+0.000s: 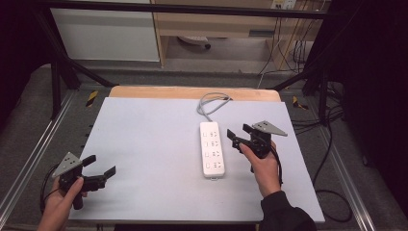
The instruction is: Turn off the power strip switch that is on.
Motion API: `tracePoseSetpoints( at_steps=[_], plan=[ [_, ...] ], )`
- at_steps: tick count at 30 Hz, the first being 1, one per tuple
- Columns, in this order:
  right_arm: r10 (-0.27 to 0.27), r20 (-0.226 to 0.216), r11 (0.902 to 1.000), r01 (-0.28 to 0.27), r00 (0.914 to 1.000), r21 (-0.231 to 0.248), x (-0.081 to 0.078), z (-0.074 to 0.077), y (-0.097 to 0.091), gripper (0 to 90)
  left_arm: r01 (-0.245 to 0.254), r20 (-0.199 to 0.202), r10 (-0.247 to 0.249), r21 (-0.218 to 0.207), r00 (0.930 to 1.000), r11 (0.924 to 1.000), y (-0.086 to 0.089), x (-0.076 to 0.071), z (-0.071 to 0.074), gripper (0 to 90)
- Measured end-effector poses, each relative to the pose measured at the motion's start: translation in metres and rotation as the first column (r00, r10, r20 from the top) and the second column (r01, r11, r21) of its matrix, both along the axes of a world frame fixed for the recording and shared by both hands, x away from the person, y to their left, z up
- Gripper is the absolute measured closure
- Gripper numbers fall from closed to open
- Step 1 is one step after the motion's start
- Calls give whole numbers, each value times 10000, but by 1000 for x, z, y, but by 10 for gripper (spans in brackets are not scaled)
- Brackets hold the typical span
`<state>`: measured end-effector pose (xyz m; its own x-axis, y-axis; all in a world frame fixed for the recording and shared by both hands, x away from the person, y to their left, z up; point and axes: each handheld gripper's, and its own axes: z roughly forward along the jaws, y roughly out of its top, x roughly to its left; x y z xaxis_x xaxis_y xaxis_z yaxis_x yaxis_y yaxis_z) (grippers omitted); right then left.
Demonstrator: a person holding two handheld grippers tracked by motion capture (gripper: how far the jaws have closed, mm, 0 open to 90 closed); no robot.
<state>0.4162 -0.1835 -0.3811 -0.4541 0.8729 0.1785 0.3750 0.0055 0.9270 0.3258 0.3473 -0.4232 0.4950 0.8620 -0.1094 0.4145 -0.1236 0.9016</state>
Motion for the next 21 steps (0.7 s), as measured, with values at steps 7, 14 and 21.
tracePoseSetpoints(
  at_steps=[7,14,21],
  plan=[
    [-176,163,9998,174,9997,106,4,2,3,458,9,3,-9,5,10000,10000,0,0,0,55],
    [-137,438,9998,131,9989,133,8,2,11,617,15,16,-15,7,10000,10000,0,0,0,55],
    [-61,658,9997,46,9978,229,11,2,19,736,27,34,-27,1,10000,10000,0,0,0,55]
  ],
)
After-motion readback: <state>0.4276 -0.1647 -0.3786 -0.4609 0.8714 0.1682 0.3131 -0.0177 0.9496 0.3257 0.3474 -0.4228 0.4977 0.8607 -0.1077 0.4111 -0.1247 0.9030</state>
